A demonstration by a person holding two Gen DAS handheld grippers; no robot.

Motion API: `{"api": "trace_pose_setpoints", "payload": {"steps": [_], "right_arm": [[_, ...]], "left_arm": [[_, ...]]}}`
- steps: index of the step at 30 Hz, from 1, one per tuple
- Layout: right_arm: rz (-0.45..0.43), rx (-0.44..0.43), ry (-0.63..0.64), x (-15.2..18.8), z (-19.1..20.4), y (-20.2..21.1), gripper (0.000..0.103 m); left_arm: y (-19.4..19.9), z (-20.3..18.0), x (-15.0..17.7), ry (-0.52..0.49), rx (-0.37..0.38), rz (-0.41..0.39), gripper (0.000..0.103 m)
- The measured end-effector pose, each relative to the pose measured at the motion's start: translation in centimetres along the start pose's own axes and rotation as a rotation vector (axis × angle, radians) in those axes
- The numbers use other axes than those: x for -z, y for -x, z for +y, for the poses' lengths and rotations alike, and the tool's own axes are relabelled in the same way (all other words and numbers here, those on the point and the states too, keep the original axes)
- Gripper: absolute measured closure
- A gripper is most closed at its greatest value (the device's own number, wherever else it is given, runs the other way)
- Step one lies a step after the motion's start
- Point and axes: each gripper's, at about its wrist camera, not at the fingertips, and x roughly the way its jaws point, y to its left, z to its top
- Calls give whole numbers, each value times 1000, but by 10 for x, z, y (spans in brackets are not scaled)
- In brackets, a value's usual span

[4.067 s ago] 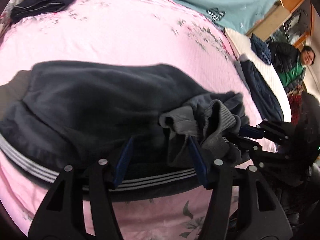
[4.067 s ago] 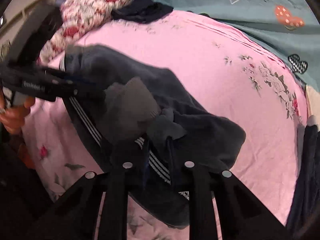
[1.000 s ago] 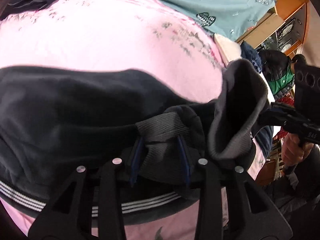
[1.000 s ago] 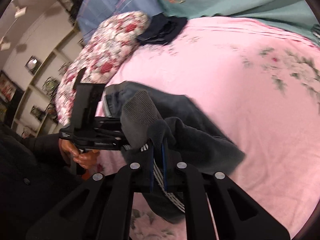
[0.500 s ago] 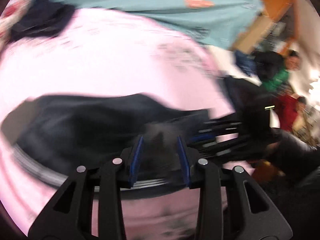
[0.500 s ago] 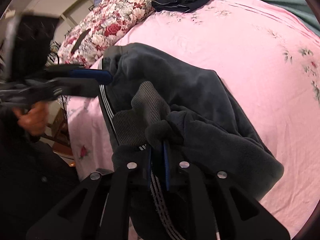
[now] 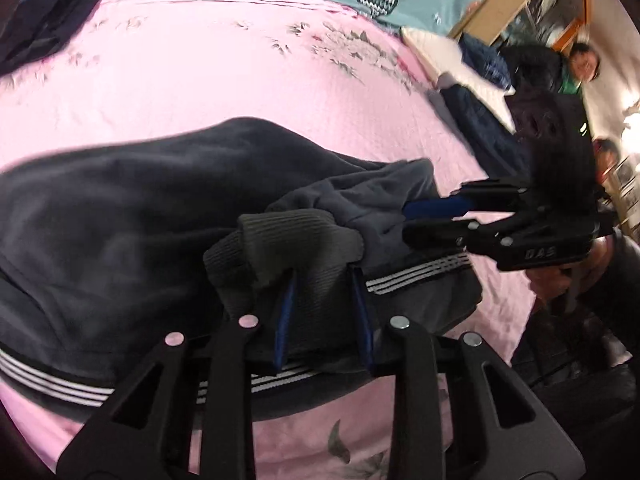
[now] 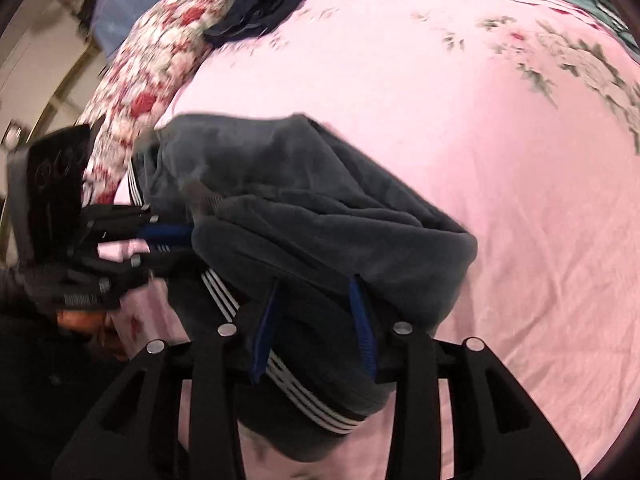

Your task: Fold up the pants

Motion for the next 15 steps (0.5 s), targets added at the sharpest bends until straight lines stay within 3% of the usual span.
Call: {"api": "trace_pose_setpoints", "payload": {"steps": [2, 4, 5, 8, 10, 13, 15], "right_arm": [[-66, 81, 7, -4, 23, 23, 52], [-161, 127, 48, -5, 51, 43, 44], [-199, 142, 68, -6, 66, 48, 43], [-272, 188, 154, -21, 133, 41, 42], [-285, 174, 197, -36, 166, 25, 42], [-264, 158, 270, -58, 232, -23, 42], [-224, 180, 311, -65, 264, -51, 42]], "left_arm": [[34, -9, -4, -72, -54, -54, 64], [78, -4, -1, -100, -153, -158, 11], [100, 8, 3, -75, -212, -206, 6], [151, 68, 12, 63, -306, -260, 6], [180, 117, 23, 172, -405, -281, 6], [209, 179, 41, 288, -499, -286, 6], [215, 202, 47, 325, -503, -277, 6]]}}
